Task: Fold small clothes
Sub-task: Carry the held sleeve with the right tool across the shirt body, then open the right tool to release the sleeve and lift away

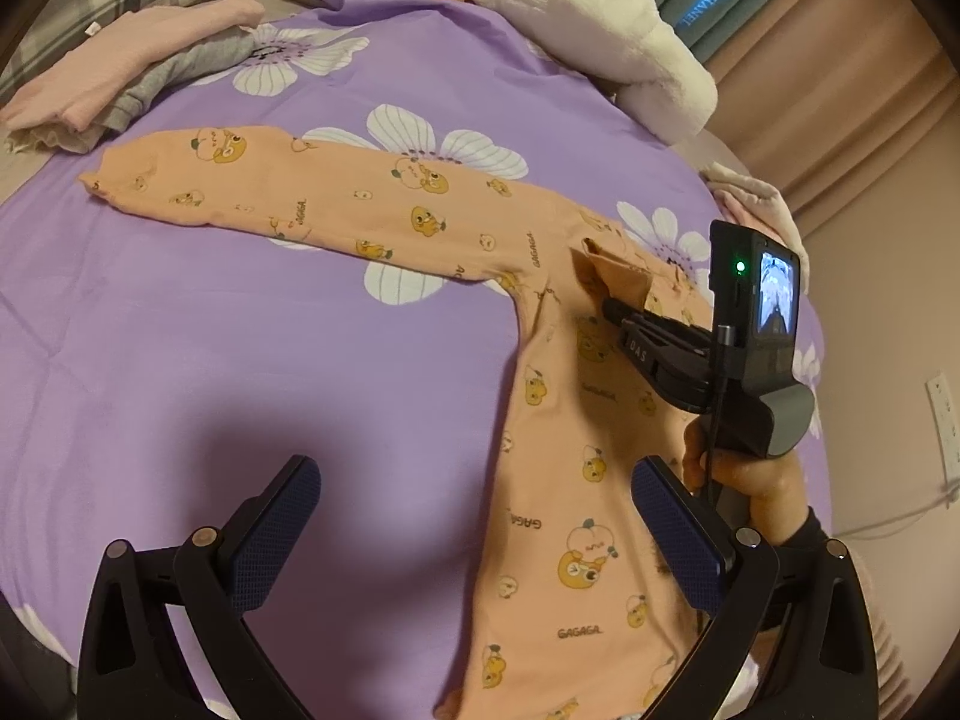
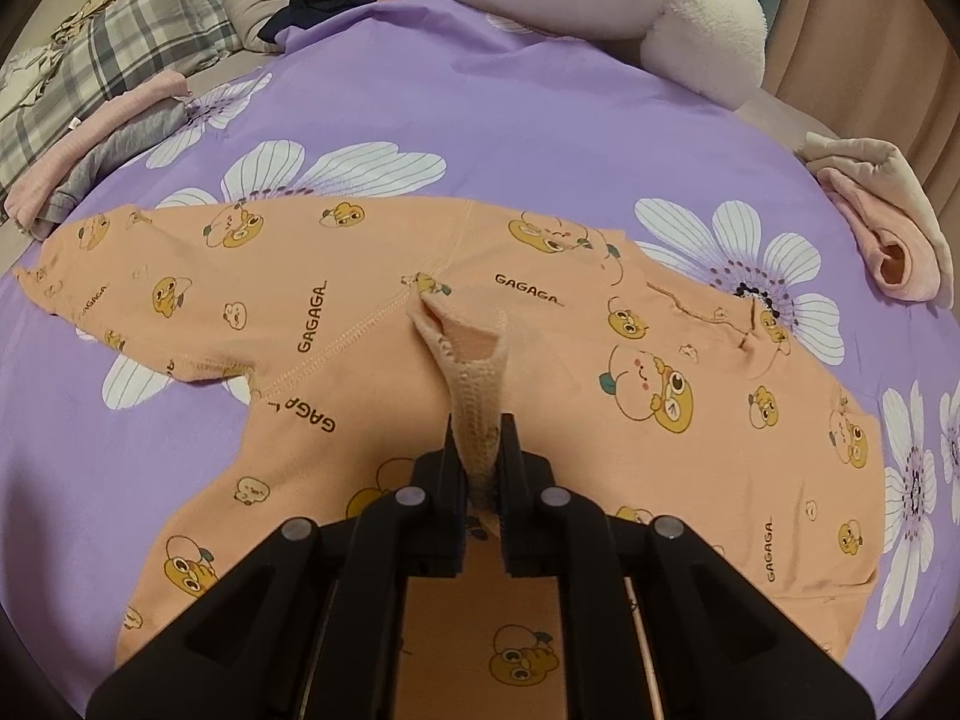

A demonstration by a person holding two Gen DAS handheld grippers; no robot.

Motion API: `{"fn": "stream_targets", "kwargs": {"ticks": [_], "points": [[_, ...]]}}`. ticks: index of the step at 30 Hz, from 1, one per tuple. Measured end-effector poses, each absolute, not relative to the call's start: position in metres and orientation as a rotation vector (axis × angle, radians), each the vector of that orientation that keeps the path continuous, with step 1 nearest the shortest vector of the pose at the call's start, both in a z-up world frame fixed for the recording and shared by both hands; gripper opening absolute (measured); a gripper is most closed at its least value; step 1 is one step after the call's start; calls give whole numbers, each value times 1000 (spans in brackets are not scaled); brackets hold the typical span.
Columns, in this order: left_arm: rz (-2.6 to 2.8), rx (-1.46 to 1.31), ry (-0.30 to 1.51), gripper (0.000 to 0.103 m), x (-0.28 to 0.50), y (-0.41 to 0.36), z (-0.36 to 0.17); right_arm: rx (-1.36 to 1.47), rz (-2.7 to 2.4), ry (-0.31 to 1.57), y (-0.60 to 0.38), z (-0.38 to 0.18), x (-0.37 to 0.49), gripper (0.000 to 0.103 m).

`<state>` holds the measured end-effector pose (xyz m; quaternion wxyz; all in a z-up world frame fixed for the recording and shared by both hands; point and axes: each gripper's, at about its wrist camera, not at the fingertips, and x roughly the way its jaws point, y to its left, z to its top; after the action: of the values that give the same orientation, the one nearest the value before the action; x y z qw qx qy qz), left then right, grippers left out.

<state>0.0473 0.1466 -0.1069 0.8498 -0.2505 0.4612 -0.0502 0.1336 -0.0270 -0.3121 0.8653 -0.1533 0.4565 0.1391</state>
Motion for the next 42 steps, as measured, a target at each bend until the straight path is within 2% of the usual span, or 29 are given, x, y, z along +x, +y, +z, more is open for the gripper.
{"fn": "stream_targets", "kwargs": {"ticks": [8,10,15,22,27,32,34,35,36,42], "points": [[-103,-531,976,102,47,147,-108,-321,305,968,-164,-312,118,16],[-101,-532,976,102,47,148,-108,-326,307,969,-196,-312,115,20],[-94,-538,974,102,46,149,-108,-326,323,964,-279,-301,106,40],[-94,-540,972,102,46,150,-109,-289,356,954,-424,-293,80,48],[-93,-541,974,102,46,150,-108,-232,407,937,-507,-290,54,57],[-90,-545,974,102,45,150,-110,-182,439,941,-567,-294,24,56],[-87,-553,976,102,46,152,-112,-165,456,965,-582,-299,16,47],[-86,-556,977,102,46,153,-112,-172,453,978,-584,-302,16,35],[-82,-561,979,102,46,154,-113,-186,443,991,-588,-306,14,29],[-69,-575,980,102,48,159,-115,-206,449,1009,-596,-316,1,32]]}}
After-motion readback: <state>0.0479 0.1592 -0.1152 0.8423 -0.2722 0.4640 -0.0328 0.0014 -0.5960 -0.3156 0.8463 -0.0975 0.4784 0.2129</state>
